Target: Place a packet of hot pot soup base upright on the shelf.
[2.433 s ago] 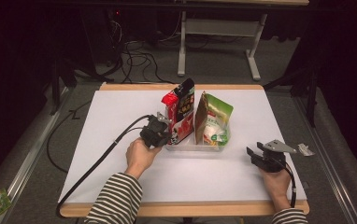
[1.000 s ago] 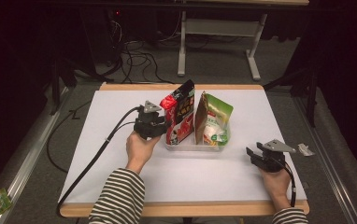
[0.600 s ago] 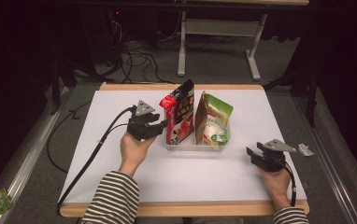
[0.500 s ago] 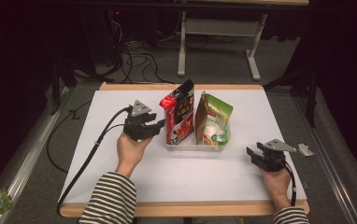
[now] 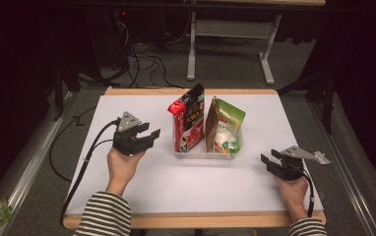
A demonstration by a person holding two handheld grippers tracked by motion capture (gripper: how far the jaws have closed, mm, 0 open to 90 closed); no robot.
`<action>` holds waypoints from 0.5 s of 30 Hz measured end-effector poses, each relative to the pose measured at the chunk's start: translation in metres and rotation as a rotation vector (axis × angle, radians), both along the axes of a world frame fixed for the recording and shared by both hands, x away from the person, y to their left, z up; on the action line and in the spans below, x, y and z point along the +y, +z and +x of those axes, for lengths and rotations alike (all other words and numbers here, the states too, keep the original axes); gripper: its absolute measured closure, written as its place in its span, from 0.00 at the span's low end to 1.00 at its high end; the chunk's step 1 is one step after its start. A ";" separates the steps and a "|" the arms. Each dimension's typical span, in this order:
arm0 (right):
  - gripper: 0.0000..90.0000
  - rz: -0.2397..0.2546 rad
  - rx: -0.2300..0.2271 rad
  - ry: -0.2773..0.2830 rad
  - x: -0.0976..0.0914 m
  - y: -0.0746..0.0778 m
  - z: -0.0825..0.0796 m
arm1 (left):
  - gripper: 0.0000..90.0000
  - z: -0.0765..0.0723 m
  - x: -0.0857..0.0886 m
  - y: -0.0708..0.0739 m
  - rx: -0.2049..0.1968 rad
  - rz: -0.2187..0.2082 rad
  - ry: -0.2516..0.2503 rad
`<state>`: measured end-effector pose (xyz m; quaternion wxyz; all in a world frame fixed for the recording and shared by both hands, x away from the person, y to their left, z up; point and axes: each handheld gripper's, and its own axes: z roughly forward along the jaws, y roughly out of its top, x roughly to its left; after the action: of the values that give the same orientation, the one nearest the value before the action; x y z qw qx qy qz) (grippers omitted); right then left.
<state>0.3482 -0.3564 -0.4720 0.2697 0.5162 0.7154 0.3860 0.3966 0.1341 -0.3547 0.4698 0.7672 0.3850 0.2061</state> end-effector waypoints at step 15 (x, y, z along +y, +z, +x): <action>0.55 0.044 -0.036 0.024 -0.005 0.014 -0.012 | 0.54 -0.026 0.029 -0.003 -0.042 -0.044 0.046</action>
<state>0.3358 -0.3611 -0.4583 0.2662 0.5065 0.7079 0.4141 0.3708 0.1631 -0.3575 0.4897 0.7431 0.3970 0.2244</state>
